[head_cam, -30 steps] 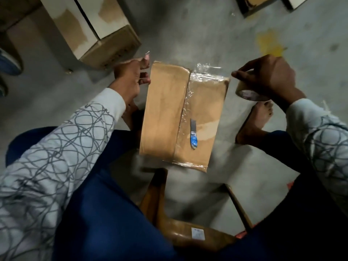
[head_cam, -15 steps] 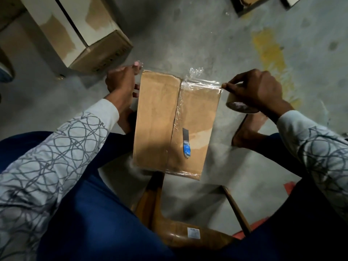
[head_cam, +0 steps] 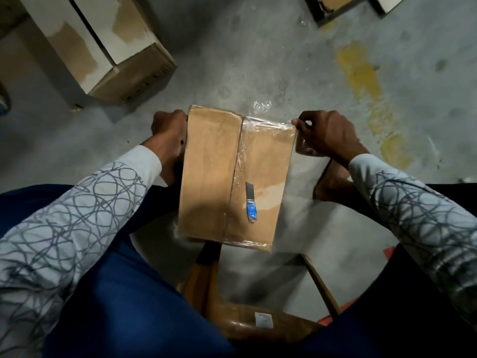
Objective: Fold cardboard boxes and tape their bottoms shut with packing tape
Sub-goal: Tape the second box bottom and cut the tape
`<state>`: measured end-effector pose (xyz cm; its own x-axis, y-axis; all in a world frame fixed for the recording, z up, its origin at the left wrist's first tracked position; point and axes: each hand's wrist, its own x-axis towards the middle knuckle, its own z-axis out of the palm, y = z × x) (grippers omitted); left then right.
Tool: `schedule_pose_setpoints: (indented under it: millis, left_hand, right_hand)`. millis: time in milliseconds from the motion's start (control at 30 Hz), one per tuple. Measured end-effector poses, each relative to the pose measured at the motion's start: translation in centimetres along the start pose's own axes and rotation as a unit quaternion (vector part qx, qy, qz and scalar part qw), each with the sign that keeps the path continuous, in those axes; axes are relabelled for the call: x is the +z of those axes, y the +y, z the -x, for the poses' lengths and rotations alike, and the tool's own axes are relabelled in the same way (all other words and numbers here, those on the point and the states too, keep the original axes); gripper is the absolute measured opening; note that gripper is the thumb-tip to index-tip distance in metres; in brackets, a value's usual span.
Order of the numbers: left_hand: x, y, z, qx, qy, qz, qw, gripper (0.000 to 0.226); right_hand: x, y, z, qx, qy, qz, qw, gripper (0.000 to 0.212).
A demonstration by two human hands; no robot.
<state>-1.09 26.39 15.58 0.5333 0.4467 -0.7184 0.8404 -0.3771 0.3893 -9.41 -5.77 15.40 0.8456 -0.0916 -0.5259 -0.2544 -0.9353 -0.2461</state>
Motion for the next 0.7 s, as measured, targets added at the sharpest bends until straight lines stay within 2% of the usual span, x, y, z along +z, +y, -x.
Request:
schedule_pose_setpoints:
  millis: [67, 133, 200, 267, 433, 533, 633, 700]
  left_hand:
    - [-0.4, 0.6, 0.1, 0.189, 0.029, -0.087, 0.978, 0.035]
    - [-0.4, 0.8, 1.2, 0.389, -0.045, -0.173, 0.904, 0.036]
    - [-0.2, 0.3, 2.3, 0.482, -0.097, -0.254, 0.833, 0.037]
    - [0.0, -0.6, 2.1, 0.509, -0.088, -0.29, 0.805, 0.036]
    - [0.3, -1.0, 1.2, 0.5, -0.069, -0.271, 0.82, 0.031]
    - [0.5, -0.9, 1.3, 0.48, -0.08, -0.295, 0.822, 0.031]
    - [0.6, -1.2, 3.2, 0.453, -0.043, -0.357, 0.816, 0.039]
    - [0.7, -1.6, 5.5, 0.464, -0.025, -0.366, 0.807, 0.047]
  right_hand:
    - [0.2, -0.3, 0.7, -0.045, 0.043, -0.019, 0.998, 0.039]
    - [0.6, -0.5, 1.8, -0.095, 0.073, -0.065, 0.991, 0.04]
    - [1.0, -0.9, 2.7, -0.131, 0.056, -0.072, 0.987, 0.045]
    - [1.8, -1.3, 3.3, -0.132, 0.034, -0.031, 0.99, 0.051]
    - [3.6, -2.1, 3.8, -0.074, 0.045, -0.01, 0.996, 0.054]
    - [3.5, -2.8, 4.2, -0.052, 0.046, 0.044, 0.997, 0.056]
    - [3.7, -4.4, 5.9, -0.032, 0.089, 0.081, 0.992, 0.058]
    - [3.7, -6.6, 8.0, -0.051, 0.133, 0.079, 0.987, 0.056]
